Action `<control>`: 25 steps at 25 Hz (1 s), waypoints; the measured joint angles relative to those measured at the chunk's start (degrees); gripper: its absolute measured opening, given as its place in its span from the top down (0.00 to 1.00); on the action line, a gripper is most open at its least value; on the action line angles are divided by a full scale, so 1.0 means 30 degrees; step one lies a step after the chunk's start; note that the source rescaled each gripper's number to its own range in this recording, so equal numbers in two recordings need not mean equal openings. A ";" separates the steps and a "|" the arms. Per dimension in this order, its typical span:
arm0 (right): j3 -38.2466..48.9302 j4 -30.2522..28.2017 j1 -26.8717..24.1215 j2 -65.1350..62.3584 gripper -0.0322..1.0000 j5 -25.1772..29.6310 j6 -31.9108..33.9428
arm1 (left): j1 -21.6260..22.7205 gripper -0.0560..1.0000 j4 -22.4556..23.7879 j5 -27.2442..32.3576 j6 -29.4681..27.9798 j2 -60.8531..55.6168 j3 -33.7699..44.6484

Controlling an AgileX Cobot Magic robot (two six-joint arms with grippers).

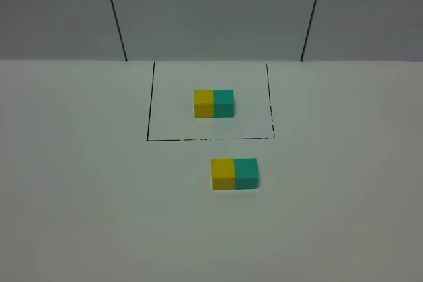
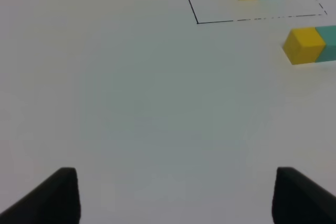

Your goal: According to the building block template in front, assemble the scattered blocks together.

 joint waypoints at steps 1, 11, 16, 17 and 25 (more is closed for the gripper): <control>0.0000 0.0000 0.0000 0.0000 0.26 0.0000 0.0000 | 0.0000 0.33 0.0000 0.0000 0.0000 0.0000 0.0000; 0.0000 0.0000 0.0000 0.0000 0.26 0.0000 0.0000 | 0.0000 0.33 0.0000 0.0000 0.0000 0.0000 0.0000; 0.0000 0.0000 0.0000 0.0000 0.26 -0.0018 0.0000 | 0.0000 0.33 0.0000 0.0000 0.0000 0.0000 0.0000; 0.0000 0.0000 0.0000 0.0000 0.26 -0.0018 0.0000 | 0.0000 0.33 0.0000 0.0000 0.0000 0.0000 0.0000; 0.0000 0.0000 0.0000 0.0000 0.26 -0.0018 0.0000 | 0.0000 0.33 0.0000 0.0000 0.0000 0.0000 0.0000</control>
